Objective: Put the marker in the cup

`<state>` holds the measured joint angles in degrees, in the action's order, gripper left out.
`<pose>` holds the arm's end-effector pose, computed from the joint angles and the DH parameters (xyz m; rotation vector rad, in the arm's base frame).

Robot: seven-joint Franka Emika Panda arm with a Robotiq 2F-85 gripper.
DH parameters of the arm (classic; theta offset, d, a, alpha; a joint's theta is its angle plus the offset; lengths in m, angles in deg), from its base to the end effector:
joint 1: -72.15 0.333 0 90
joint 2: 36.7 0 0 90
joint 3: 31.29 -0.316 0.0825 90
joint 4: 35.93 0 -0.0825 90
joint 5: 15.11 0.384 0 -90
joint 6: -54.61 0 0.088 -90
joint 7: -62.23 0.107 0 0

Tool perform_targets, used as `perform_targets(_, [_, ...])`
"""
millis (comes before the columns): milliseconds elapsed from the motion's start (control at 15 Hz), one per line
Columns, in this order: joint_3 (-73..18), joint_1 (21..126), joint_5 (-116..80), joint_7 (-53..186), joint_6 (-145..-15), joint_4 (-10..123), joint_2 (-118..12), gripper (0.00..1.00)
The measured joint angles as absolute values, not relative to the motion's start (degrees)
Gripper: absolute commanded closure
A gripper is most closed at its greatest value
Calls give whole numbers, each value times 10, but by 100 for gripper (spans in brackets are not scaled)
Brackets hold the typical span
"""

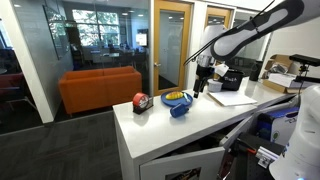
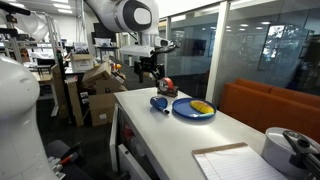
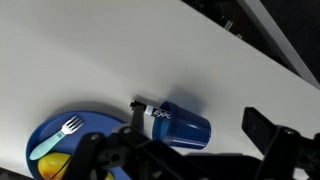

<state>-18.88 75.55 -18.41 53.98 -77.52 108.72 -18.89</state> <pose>0.4311 -0.0691 0.3933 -3.1295 -0.0482 -0.1391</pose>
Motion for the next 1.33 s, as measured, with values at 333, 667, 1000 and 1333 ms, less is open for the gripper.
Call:
perform_targets(333, [-207,757,-113,514,-818,1107,-195,0])
perform_targets(667, [-207,767,-1,440,-857,1115,-218,0])
perform_targets(1000, [-207,770,85,385,-891,1099,-271,0])
perform_targets(1333, [-220,769,114,379,-907,1036,-333,0])
